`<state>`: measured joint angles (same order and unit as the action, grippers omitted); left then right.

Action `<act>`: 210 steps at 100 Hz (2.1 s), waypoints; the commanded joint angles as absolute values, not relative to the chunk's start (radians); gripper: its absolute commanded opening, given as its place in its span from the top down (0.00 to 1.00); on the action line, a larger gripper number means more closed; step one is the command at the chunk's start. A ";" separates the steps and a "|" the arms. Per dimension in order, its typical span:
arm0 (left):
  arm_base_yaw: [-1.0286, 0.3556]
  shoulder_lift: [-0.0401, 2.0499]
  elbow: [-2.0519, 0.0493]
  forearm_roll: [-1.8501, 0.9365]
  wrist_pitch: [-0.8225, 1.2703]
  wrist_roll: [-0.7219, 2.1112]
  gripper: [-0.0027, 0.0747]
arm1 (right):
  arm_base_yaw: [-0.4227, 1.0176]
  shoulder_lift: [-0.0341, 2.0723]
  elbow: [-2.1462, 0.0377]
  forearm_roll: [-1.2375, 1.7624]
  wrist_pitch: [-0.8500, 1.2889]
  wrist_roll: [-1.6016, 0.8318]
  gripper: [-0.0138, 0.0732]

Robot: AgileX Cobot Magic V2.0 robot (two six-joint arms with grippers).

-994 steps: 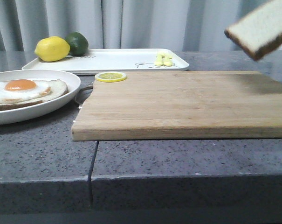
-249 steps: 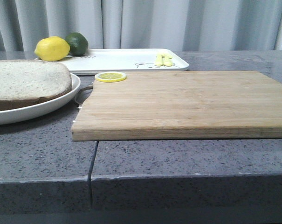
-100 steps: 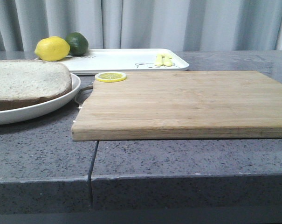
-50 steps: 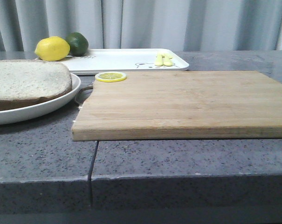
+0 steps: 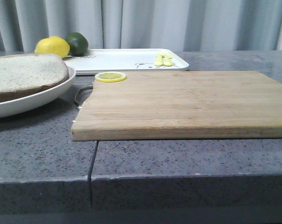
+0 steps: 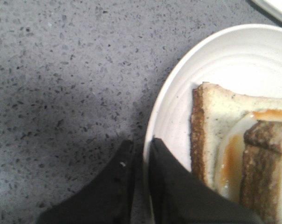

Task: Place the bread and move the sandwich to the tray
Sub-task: 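Grasp the rim of the white plate with the left gripper, then lift the plate with the left gripper and carry it over the tray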

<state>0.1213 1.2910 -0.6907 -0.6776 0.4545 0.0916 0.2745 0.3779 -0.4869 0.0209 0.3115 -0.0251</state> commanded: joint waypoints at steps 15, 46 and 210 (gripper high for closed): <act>0.117 1.277 -0.708 -0.755 0.438 0.086 0.99 | 0.270 0.383 -0.510 0.014 0.225 -0.028 0.39; 0.119 1.217 -0.712 -0.857 0.427 0.086 0.99 | 0.270 0.383 -0.510 0.014 0.225 -0.028 0.39; 0.000 1.999 -1.861 -0.999 0.789 0.127 0.99 | 0.270 0.383 -0.510 0.014 0.229 -0.028 0.38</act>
<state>0.0050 2.0163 -1.7632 -0.9281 0.7817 0.1309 0.2745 0.3779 -0.4869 0.0209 0.3115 -0.0237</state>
